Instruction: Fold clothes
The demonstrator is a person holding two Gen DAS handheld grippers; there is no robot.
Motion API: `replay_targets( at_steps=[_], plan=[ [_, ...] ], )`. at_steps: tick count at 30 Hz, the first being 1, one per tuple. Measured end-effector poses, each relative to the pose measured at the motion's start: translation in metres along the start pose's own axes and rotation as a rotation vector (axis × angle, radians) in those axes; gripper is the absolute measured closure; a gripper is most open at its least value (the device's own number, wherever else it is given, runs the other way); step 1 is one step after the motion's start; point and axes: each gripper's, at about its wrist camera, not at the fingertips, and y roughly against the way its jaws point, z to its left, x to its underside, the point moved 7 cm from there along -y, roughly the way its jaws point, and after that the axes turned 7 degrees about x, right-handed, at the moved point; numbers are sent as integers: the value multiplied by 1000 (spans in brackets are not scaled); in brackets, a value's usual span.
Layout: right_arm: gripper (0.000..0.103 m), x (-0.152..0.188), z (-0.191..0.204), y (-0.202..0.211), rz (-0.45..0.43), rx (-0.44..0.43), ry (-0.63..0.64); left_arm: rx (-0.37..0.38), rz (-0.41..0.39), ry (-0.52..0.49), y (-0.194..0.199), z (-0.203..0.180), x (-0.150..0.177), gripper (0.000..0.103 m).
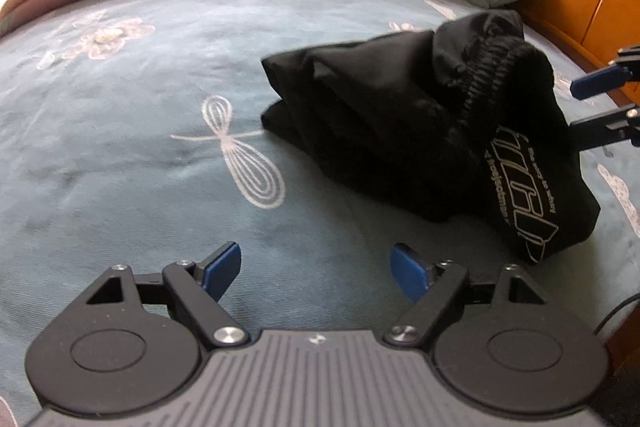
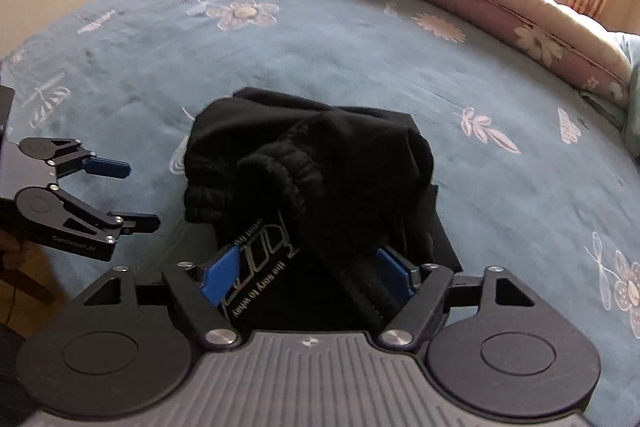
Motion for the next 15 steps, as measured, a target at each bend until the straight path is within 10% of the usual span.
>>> replay_targets(
  at_steps=[15],
  plan=[
    [20,-2,-3,27,-113,-95,30,-34,0,-54,0,-16,2,21]
  ],
)
